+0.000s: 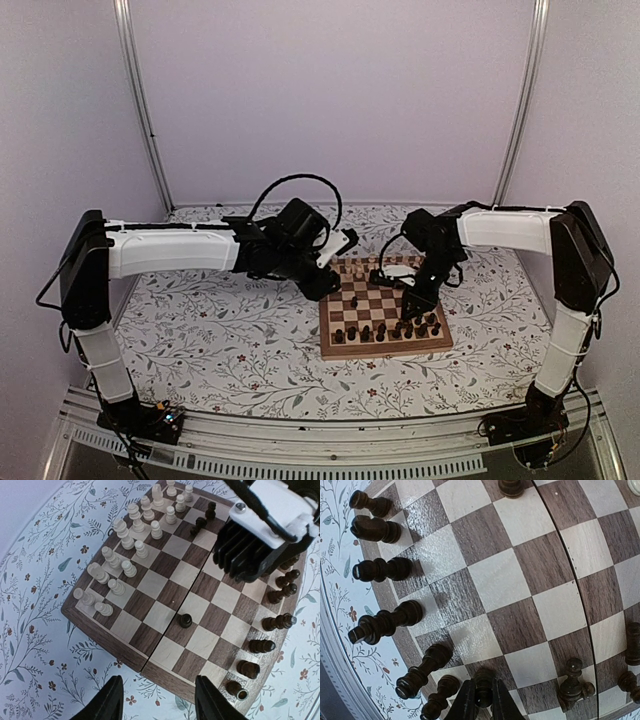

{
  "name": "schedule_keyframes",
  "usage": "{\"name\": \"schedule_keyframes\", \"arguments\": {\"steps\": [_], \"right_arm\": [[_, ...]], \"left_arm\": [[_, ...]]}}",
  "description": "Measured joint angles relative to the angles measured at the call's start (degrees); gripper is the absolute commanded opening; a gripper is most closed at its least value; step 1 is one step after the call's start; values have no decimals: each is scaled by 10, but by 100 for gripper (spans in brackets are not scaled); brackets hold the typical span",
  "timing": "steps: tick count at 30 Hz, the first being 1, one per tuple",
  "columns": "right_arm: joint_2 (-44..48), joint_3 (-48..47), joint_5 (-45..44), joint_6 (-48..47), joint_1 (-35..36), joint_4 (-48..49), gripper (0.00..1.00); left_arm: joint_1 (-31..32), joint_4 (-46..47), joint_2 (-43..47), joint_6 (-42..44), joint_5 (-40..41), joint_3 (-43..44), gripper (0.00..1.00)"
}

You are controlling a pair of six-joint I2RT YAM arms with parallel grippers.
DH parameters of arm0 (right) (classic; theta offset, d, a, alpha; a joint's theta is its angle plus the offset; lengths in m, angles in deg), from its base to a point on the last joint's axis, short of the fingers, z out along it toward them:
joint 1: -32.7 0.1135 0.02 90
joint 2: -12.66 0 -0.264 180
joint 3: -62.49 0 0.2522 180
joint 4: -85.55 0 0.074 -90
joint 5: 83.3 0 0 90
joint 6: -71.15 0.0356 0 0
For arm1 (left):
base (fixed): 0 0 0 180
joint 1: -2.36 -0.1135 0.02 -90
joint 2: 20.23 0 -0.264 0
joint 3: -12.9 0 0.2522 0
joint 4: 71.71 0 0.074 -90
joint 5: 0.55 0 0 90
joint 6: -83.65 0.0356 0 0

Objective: Set up the chess pieces on the board
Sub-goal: Move the chess piece to the chessboard, then pick up the chess piece from the chessboard.

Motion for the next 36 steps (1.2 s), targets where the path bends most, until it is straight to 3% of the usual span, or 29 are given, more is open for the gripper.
{"name": "schedule_keyframes", "arguments": {"steps": [18,25,36], "right_arm": [[2,-12,-7,1,3,-15,37],[72,-37,35,0,-35,-12,40],[253,179,103,3,-167,139,46]], "left_arm": [[0,0,0,0,1,0,51],[0,1,-22,-1,0,4,50],[-2,-5,-126,-23,-52,89,52]]}}
